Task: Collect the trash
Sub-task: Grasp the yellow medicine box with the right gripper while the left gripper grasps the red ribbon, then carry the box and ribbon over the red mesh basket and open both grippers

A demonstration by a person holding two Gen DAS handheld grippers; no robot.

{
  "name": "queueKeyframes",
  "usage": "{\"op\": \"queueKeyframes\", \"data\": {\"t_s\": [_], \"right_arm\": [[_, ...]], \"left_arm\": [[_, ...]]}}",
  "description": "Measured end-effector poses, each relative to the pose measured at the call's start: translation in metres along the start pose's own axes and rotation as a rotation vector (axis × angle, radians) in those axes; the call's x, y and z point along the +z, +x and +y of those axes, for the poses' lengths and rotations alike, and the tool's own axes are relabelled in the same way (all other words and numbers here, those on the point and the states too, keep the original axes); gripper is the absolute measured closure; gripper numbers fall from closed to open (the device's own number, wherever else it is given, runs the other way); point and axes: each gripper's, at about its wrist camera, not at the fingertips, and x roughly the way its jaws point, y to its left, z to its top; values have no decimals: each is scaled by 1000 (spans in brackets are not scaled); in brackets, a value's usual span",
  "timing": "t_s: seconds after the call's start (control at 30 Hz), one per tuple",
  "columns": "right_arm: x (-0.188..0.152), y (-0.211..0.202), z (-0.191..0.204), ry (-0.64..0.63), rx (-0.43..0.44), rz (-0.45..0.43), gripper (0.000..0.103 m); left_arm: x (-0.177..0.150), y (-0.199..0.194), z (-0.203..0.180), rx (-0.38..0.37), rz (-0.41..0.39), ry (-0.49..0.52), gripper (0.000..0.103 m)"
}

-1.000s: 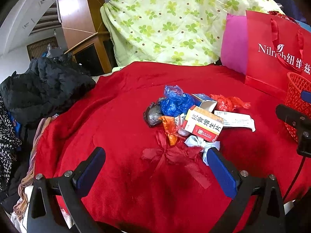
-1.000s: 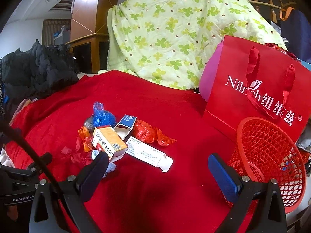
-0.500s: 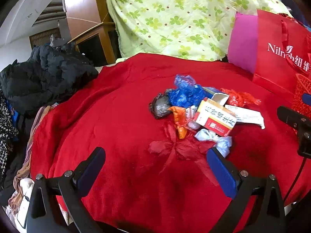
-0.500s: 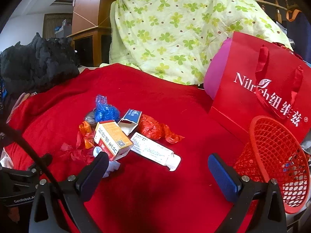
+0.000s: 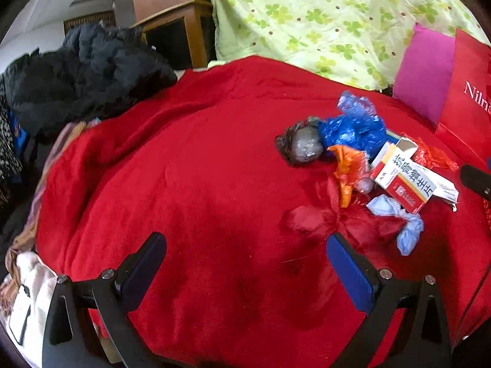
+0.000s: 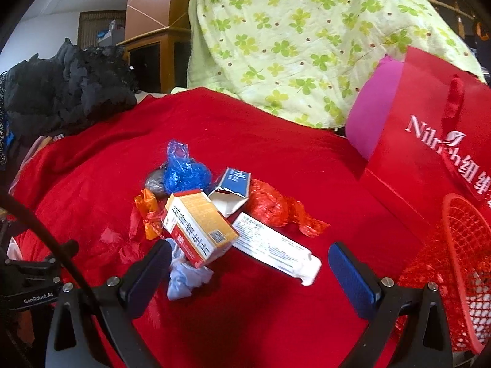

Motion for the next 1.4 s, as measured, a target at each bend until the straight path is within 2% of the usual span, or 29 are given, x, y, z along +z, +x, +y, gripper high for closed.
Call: {"op": "queueKeyframes", "data": {"t_s": [0.17,0.33,0.5,0.6,0.73,0.83,0.93,1.03,1.07,1.1,1.37,1.4], "right_arm": [[13,37,19,-76,71,44,0],[17,78,31,-136,123,121,1],[20,114,26,-126,229,202,6],[17,126,23,-89,322,262,27],[16,121,24,-89,335,240,33],[15,111,16,-51,337,225,37],[18,90,4,-11,347,180,42],[21,71,-12,47,353,128,45],[21,63,-18,64,355,111,45],[19,57,-21,75,356,99,45],[18,8,-46,143,369,-17,45],[20,4,-46,148,366,-33,45]], "left_arm": [[-2,8,5,-40,8,-7,0],[1,17,5,-159,24,-35,0],[4,21,-9,-253,11,-14,0],[8,29,-20,-285,10,16,0],[11,44,-28,-311,59,13,1],[12,54,-30,-362,105,-13,10],[12,63,-35,-392,145,-11,25],[9,64,-34,-446,157,-28,42],[9,63,-34,-467,157,-32,53],[8,63,-33,-490,158,-39,58],[4,44,-34,-517,102,-44,77],[6,41,-36,-516,90,-39,94]]}}
